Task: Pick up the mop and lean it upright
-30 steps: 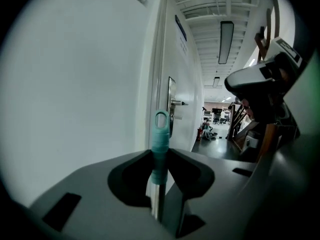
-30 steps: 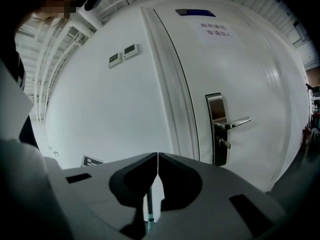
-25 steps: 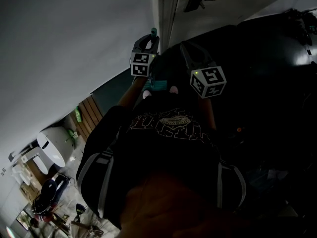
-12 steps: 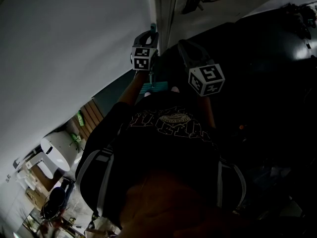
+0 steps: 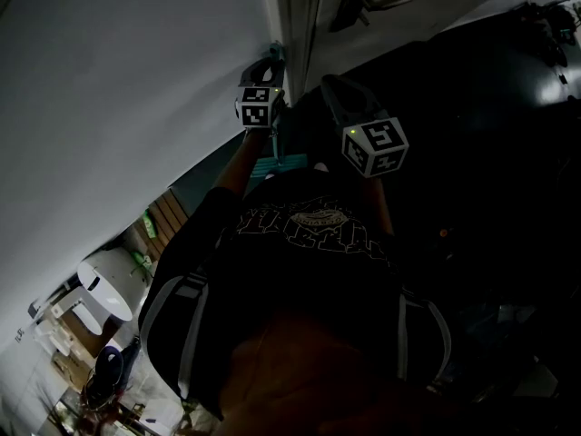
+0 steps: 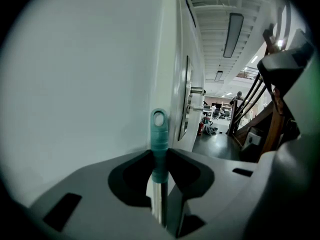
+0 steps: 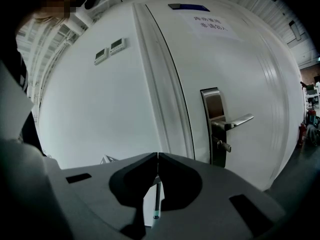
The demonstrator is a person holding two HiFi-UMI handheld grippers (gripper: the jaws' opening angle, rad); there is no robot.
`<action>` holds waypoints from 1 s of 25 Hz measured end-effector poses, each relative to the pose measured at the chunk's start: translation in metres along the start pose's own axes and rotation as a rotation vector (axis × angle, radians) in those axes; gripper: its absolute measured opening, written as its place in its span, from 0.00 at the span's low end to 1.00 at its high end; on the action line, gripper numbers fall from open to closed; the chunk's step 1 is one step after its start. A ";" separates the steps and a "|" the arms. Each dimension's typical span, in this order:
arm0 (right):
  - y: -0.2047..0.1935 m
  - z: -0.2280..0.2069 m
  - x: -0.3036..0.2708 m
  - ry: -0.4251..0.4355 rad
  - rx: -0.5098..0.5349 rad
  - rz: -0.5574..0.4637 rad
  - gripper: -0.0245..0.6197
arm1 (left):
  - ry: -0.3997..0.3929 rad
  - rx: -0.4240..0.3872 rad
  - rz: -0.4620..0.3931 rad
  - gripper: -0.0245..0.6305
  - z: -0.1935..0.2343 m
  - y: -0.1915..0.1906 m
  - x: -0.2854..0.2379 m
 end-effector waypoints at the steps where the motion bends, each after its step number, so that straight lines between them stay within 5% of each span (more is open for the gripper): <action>1: 0.000 -0.001 -0.001 0.000 0.000 0.001 0.07 | 0.001 0.000 0.000 0.26 0.001 0.000 0.000; 16: 0.002 -0.001 -0.001 0.009 -0.003 -0.012 0.07 | 0.000 -0.036 0.064 0.26 0.004 -0.003 -0.005; 25: 0.004 0.001 -0.003 0.018 0.007 -0.015 0.07 | 0.033 -0.031 -0.015 0.26 0.000 0.006 0.031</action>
Point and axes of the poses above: the fingertips, and each gripper's own axes: x backward along the fingers, z to its left, y out of its top, the point moved 5 cm from there along x, backward along the fingers
